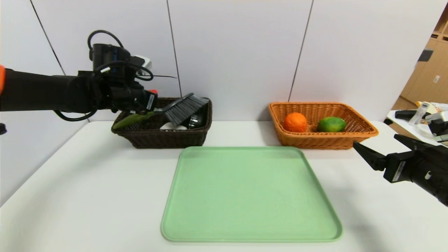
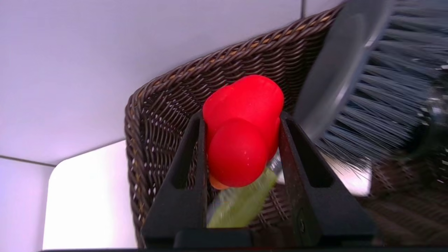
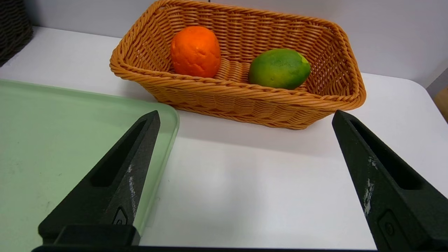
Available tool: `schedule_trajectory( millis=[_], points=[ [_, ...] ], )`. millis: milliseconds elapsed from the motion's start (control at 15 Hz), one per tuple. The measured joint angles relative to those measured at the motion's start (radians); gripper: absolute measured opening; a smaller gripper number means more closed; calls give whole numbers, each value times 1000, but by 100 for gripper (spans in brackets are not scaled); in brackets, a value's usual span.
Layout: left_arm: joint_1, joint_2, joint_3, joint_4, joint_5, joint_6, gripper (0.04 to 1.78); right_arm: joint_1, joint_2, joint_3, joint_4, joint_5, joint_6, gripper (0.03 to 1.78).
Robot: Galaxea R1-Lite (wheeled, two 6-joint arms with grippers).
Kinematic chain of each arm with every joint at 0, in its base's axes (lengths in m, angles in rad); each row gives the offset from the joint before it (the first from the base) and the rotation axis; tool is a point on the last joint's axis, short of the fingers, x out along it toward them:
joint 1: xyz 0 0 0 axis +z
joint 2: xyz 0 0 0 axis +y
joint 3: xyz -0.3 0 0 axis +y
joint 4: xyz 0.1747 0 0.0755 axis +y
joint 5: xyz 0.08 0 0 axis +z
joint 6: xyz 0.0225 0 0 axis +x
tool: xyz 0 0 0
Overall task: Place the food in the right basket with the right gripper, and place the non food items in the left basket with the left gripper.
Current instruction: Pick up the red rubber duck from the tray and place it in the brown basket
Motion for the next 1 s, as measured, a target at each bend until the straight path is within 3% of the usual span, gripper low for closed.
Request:
schedule_trajectory(
  millis=[333,733,1000],
  points=[
    [28,131,-113,5,1,1,63,0,7,2,0,0,1,169],
    [46,155,-123,33,1,1,62,1,31,-6,-3,0,0,169],
    [47,157,-127,-10,4,-5,105,1,37,-8,-3,0,1,169]
  ],
)
